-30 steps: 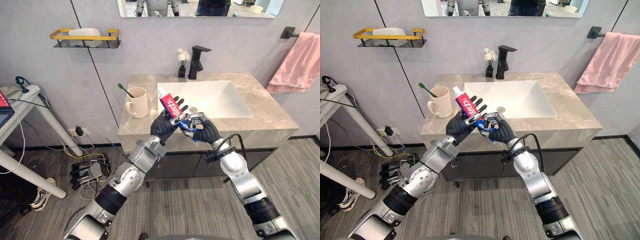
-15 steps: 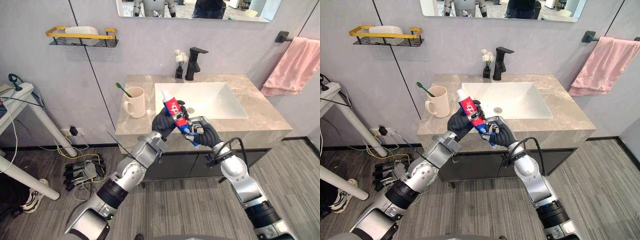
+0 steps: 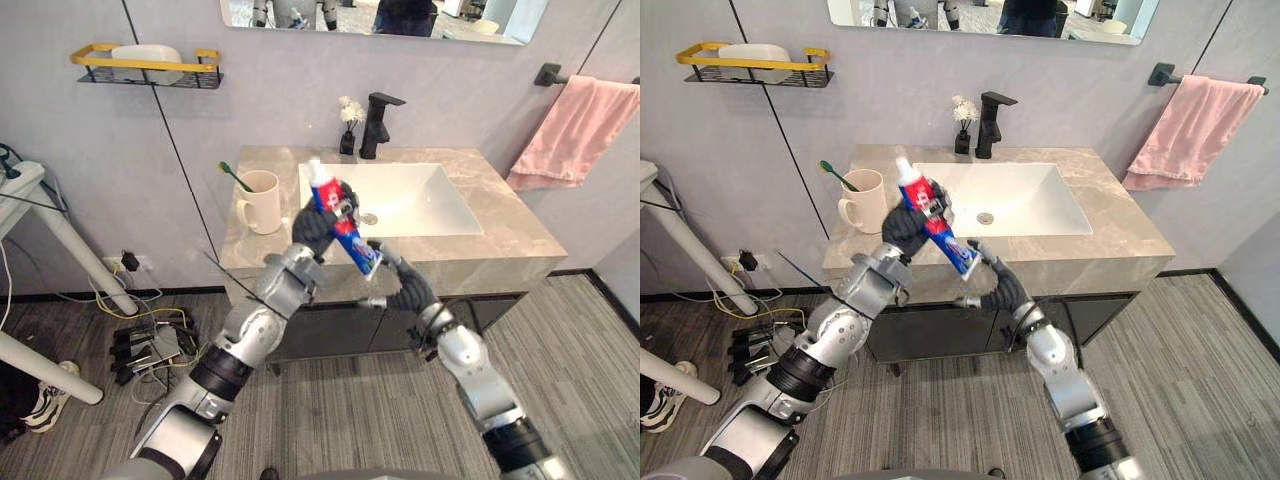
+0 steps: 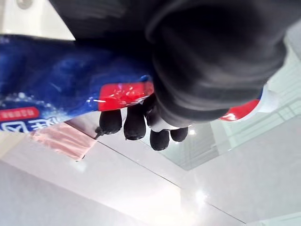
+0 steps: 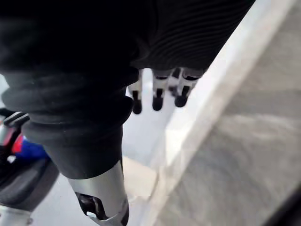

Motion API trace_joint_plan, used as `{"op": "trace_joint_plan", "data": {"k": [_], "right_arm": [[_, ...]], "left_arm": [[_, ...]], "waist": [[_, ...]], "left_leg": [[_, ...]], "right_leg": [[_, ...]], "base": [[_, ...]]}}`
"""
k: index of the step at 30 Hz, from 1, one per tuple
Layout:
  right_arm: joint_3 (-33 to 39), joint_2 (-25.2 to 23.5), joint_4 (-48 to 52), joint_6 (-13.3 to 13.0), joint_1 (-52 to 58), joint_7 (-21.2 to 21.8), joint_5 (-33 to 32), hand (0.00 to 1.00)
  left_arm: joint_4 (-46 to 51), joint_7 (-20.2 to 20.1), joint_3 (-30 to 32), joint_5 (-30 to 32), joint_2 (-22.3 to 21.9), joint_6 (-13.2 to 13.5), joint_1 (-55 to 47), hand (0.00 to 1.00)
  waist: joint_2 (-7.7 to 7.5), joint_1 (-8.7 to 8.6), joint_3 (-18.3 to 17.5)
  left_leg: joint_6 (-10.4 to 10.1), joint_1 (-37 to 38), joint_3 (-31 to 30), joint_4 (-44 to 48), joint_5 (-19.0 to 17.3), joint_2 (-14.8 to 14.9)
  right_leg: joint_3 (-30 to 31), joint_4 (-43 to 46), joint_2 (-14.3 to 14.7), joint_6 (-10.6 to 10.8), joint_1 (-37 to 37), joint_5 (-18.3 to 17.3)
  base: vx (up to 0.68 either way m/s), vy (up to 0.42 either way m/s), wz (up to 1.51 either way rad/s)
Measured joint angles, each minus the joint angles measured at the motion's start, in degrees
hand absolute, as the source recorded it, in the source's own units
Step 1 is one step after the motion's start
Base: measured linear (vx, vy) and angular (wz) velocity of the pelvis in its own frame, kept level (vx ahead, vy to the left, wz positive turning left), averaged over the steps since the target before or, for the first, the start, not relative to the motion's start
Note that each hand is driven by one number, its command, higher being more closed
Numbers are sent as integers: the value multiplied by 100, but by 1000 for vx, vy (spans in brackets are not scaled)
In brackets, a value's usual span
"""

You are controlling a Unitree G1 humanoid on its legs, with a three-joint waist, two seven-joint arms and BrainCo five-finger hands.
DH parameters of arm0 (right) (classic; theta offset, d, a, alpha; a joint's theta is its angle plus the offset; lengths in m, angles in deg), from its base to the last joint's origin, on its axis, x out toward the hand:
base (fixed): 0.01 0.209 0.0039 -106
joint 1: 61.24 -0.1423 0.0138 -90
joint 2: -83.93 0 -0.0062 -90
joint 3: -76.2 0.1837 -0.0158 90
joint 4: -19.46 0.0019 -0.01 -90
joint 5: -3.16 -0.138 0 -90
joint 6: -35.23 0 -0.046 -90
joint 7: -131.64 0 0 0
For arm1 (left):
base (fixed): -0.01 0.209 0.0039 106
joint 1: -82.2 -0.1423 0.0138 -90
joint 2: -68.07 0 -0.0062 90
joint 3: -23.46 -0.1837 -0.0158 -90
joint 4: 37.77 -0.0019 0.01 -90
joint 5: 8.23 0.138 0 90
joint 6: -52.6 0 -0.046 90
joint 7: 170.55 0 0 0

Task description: Organize washtable

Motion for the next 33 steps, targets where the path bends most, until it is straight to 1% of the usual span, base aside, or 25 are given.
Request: {"op": "trace_joint_plan", "data": {"k": [1,2,5,7,9,11,12,14,17,18,21,25,30,33], "right_arm": [[-81,5,-43,40,181,89,-145,0],[-172,18,-43,76,345,176,-213,0],[-242,0,-43,114,616,341,-317,0],[-346,4,-43,121,717,433,-443,0],[-445,-14,-44,121,747,449,-480,0],[-459,-59,-45,122,761,546,-480,0],[-461,-83,-45,122,783,555,-480,0],[-470,-105,-45,121,828,561,-479,0],[-508,-113,-47,119,845,561,-476,0],[-523,-118,-47,119,846,559,-476,0],[-621,-194,-47,115,843,551,-474,0],[-629,-234,-47,103,840,550,-476,0],[-635,-253,-47,58,837,551,-475,0],[-641,-254,-47,13,834,551,-476,0]], "left_arm": [[-124,1,92,14,203,11,201,100],[-333,8,159,15,403,20,468,100],[-761,39,217,79,732,67,1099,100],[-970,118,223,245,1020,218,1596,100],[-1178,131,225,310,1199,305,1937,100],[-1367,146,237,497,1343,379,2163,100],[-1457,153,283,554,1361,392,2228,100],[-1566,269,434,889,1361,434,2315,100],[-1776,433,590,1566,1362,528,2490,100],[-1827,485,634,1659,1362,528,2513,100],[-2085,815,864,2244,1358,529,2670,100],[-2197,1073,893,2767,1357,531,3091,100],[-2196,1206,1072,3552,1357,538,3260,100],[-2196,1272,1094,3764,1357,536,3261,100]], "waist": [[0,5,0],[0,-33,1],[-3,-57,3],[-4,-81,4],[-10,-79,7],[-17,-121,21],[-25,-149,25],[-54,-173,66],[-139,-179,169],[-148,-181,188],[-187,-229,260],[-291,-248,393],[-303,-276,418],[-315,-282,486]], "left_leg": [[-22,4,49,-1,-16,18],[-43,6,55,-1,-31,34],[-52,13,80,-3,-36,64],[-51,11,118,-4,-36,72],[-56,-22,167,-4,-41,79],[-58,-52,183,-3,-42,77],[-65,-54,190,-3,-48,77],[-72,-66,204,-2,-54,82],[-74,-130,268,-1,-54,111],[-74,-134,284,-1,-54,114],[-80,-192,348,0,-59,113],[-80,-233,348,1,-59,113],[-80,-293,341,0,-59,113],[-79,-295,331,0,-59,111]], "right_leg": [[55,-44,23,-21,-9,15],[58,-50,41,-23,-12,17],[72,-60,68,-33,-18,21],[107,-73,78,-48,-39,32],[154,-71,86,-51,-101,44],[174,-111,88,-40,-123,87],[179,-149,90,-36,-111,108],[192,-160,96,-37,-126,112],[258,-161,128,-66,-231,139],[277,-161,131,-66,-247,143],[355,-161,136,-59,-311,194],[358,-162,136,-65,-346,202],[354,-162,137,-66,-401,202],[348,-161,135,-66,-396,202]], "base": [[-28,-25,-21],[-25,-27,-15],[-13,-22,-6],[1,-13,-8],[0,-8,-11],[-3,-6,-7],[4,-7,-4],[-1,-8,-4],[-20,-11,-11],[-19,-11,-16],[2,-5,-11],[0,0,0],[0,0,0],[0,0,0]]}}
